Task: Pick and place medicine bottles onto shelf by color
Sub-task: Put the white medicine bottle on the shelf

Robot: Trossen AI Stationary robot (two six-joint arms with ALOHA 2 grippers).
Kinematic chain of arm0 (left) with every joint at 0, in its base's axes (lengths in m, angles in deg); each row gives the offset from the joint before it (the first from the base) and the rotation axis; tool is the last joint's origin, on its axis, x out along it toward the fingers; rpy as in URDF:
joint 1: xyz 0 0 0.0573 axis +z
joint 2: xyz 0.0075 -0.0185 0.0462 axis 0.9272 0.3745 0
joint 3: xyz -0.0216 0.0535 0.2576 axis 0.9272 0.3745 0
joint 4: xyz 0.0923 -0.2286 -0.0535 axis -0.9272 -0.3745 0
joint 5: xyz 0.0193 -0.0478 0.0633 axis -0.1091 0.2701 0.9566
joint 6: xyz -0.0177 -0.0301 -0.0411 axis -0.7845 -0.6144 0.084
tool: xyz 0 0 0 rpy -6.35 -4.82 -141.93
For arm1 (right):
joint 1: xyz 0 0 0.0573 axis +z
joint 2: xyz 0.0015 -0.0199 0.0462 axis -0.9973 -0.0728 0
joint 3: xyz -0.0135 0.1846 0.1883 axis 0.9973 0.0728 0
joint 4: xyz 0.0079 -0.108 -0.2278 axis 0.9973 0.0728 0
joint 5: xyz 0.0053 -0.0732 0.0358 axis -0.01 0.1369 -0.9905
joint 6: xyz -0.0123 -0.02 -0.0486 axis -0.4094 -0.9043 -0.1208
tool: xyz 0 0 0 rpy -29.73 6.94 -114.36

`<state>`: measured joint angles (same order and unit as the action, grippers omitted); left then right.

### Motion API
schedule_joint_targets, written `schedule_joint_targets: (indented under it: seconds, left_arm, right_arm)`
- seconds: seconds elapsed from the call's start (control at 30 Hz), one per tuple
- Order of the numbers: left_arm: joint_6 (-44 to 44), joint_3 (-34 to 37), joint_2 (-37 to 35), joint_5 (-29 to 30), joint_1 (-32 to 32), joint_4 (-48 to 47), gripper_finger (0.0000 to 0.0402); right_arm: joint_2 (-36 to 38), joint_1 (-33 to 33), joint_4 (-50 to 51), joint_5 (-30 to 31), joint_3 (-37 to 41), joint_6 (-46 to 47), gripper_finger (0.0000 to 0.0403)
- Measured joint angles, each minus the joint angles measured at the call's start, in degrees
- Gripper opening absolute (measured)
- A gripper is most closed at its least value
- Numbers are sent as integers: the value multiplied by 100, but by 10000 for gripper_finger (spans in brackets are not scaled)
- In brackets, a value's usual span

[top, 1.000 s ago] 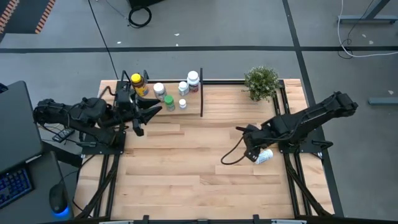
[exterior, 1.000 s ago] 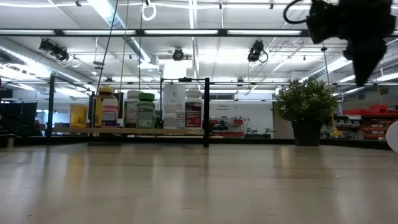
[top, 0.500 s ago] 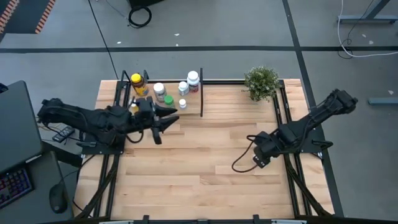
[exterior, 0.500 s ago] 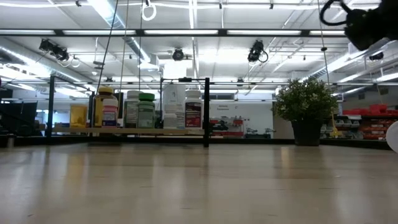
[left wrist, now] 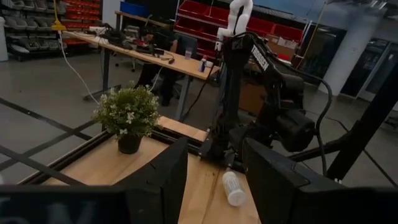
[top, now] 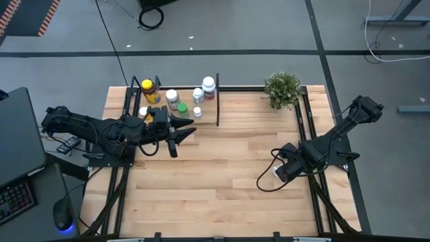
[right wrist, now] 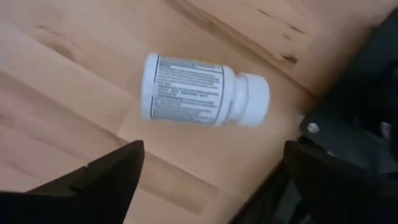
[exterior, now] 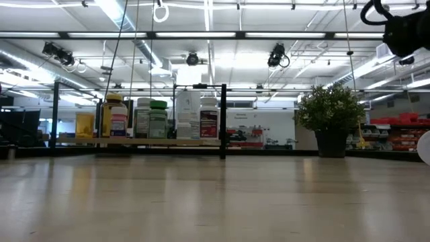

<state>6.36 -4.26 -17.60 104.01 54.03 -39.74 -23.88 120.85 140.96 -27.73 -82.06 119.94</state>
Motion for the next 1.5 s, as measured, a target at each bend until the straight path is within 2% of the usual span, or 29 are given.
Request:
schedule_joint_targets:
  seconds: [0.23, 0.43, 0.6, 0.9, 1.23, 1.5]
  left_arm:
    - [-3, 0, 0, -1, 16, 50, 162]
    - [-7, -3, 0, 1, 161, 465, 162]
    - [-7, -4, 0, -1, 263, 578, 162]
    - [-90, -4, -2, -1, 423, 579, 162]
    - [-55, -4, -22, -3, 557, 581, 162]
    - [43, -4, -22, -1, 557, 581, 162]
  right_arm:
    - [2, 243, -728, 416, 499, 458, 398]
    - [2, 334, -968, 422, 918, 639, 399]
    - [2, 365, -1084, 445, 1064, 702, 399]
    - [2, 367, -1286, 906, 1288, 885, 399]
    - [2, 590, -2589, 980, 1883, 1155, 399]
    - [2, 628, -2826, 1043, 1897, 984, 399]
